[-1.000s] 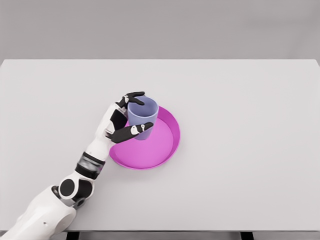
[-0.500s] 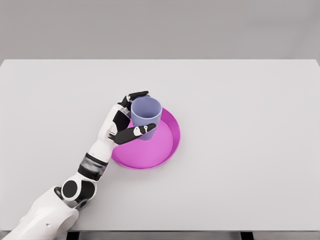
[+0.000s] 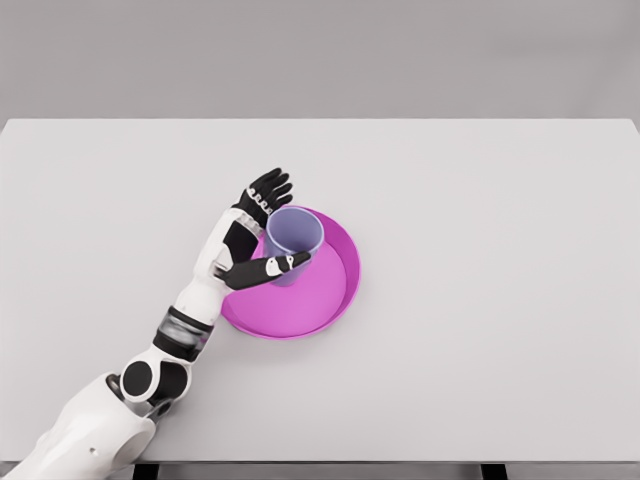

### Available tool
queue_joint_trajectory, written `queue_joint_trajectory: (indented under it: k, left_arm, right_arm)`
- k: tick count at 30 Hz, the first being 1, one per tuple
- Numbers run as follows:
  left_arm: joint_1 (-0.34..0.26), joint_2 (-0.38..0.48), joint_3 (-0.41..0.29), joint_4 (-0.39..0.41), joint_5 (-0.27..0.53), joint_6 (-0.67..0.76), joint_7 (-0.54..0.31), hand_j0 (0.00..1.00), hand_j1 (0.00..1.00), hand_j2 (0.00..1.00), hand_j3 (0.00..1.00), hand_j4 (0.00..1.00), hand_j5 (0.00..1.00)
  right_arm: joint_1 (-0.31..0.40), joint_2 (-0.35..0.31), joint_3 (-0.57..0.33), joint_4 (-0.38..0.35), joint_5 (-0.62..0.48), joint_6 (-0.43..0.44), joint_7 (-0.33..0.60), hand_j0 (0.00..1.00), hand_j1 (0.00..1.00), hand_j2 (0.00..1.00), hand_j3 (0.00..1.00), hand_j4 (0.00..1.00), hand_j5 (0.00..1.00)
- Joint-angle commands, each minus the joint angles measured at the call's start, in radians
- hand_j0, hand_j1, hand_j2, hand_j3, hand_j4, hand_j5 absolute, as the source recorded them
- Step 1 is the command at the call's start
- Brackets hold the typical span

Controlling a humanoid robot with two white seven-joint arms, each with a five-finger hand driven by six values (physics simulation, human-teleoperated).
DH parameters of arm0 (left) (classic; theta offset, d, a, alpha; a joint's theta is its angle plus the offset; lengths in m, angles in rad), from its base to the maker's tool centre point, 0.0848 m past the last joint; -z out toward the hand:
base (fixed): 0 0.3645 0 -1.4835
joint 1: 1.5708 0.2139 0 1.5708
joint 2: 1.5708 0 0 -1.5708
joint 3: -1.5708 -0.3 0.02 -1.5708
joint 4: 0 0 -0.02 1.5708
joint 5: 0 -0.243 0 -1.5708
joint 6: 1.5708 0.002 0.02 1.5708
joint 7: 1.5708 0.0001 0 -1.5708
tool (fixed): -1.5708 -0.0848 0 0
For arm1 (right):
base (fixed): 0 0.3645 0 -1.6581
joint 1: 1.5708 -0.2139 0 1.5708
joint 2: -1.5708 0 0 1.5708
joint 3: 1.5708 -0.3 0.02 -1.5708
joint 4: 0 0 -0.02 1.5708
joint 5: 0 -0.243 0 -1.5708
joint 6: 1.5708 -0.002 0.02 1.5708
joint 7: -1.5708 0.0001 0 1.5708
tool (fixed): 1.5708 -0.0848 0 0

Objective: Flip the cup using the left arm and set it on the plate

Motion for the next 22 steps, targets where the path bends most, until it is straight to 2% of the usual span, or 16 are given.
queue_joint_trajectory:
  k: [1, 7, 8, 10, 12, 13, 14, 15, 16, 17, 19, 22]
  left_arm:
    - [0.000, 0.004, 0.008, -0.009, -0.002, -0.001, 0.000, 0.99, 0.99, 0.99, 0.99, 0.99, 0.99]
    - [0.002, 0.035, 0.013, -0.012, 0.003, -0.001, 0.001, 1.00, 1.00, 1.00, 1.00, 1.00, 1.00]
    - [0.005, 0.038, 0.014, -0.033, 0.006, -0.004, 0.001, 1.00, 1.00, 1.00, 1.00, 1.00, 1.00]
    - [0.011, 0.124, 0.045, -0.096, 0.028, -0.003, 0.000, 1.00, 1.00, 1.00, 1.00, 1.00, 1.00]
    - [0.023, 0.191, 0.073, -0.118, 0.064, -0.003, -0.002, 1.00, 1.00, 1.00, 1.00, 1.00, 1.00]
    - [0.018, 0.250, 0.077, -0.133, 0.115, -0.003, -0.008, 1.00, 1.00, 1.00, 1.00, 1.00, 1.00]
    - [0.003, 0.368, 0.088, -0.138, 0.182, 0.000, -0.051, 1.00, 1.00, 1.00, 1.00, 1.00, 1.00]
    - [-0.044, 0.474, 0.087, -0.142, 0.215, 0.008, -0.317, 1.00, 1.00, 1.00, 1.00, 1.00, 1.00]
    - [-0.075, 0.517, 0.091, -0.138, 0.244, 0.022, -0.587, 1.00, 1.00, 1.00, 1.00, 1.00, 1.00]
    - [-0.100, 0.561, 0.091, -0.138, 0.288, 0.060, -0.731, 1.00, 1.00, 1.00, 1.00, 1.00, 1.00]
    - [-0.098, 0.662, 0.123, -0.138, 0.304, 0.071, -0.731, 1.00, 1.00, 1.00, 1.00, 1.00, 1.00]
    - [-0.087, 0.670, 0.137, -0.118, 0.304, 0.071, -0.731, 1.00, 1.00, 1.00, 1.00, 1.00, 1.00]
  right_arm:
    - [0.000, 0.000, 0.001, 0.000, -0.001, 0.000, 0.000, 1.00, 1.00, 1.00, 1.00, 1.00, 1.00]
    - [0.000, 0.000, 0.000, 0.000, 0.001, -0.001, 0.000, 1.00, 1.00, 1.00, 1.00, 1.00, 1.00]
    - [0.000, 0.000, 0.000, 0.000, -0.001, -0.001, 0.000, 1.00, 1.00, 1.00, 1.00, 1.00, 1.00]
    - [0.000, 0.000, 0.000, 0.000, 0.001, -0.001, 0.000, 1.00, 1.00, 1.00, 1.00, 1.00, 1.00]
    - [0.000, 0.000, 0.000, 0.000, -0.001, 0.000, 0.000, 1.00, 1.00, 1.00, 1.00, 1.00, 1.00]
    - [0.000, 0.000, 0.000, 0.000, 0.001, -0.001, 0.000, 1.00, 1.00, 1.00, 1.00, 1.00, 1.00]
    - [0.000, 0.000, 0.000, 0.000, 0.001, -0.001, 0.000, 1.00, 1.00, 1.00, 1.00, 1.00, 1.00]
    - [0.000, 0.000, 0.000, 0.000, 0.001, 0.000, 0.000, 1.00, 1.00, 1.00, 1.00, 1.00, 1.00]
    - [0.000, 0.000, 0.000, 0.000, 0.001, 0.000, 0.000, 1.00, 1.00, 1.00, 1.00, 1.00, 1.00]
    - [0.000, 0.000, 0.000, 0.000, 0.001, -0.001, 0.000, 1.00, 1.00, 1.00, 1.00, 1.00, 1.00]
    - [0.000, 0.000, 0.000, 0.000, -0.001, -0.001, 0.000, 1.00, 1.00, 1.00, 1.00, 1.00, 1.00]
    - [0.000, 0.000, 0.000, 0.000, 0.001, 0.000, 0.000, 1.00, 1.00, 1.00, 1.00, 1.00, 1.00]
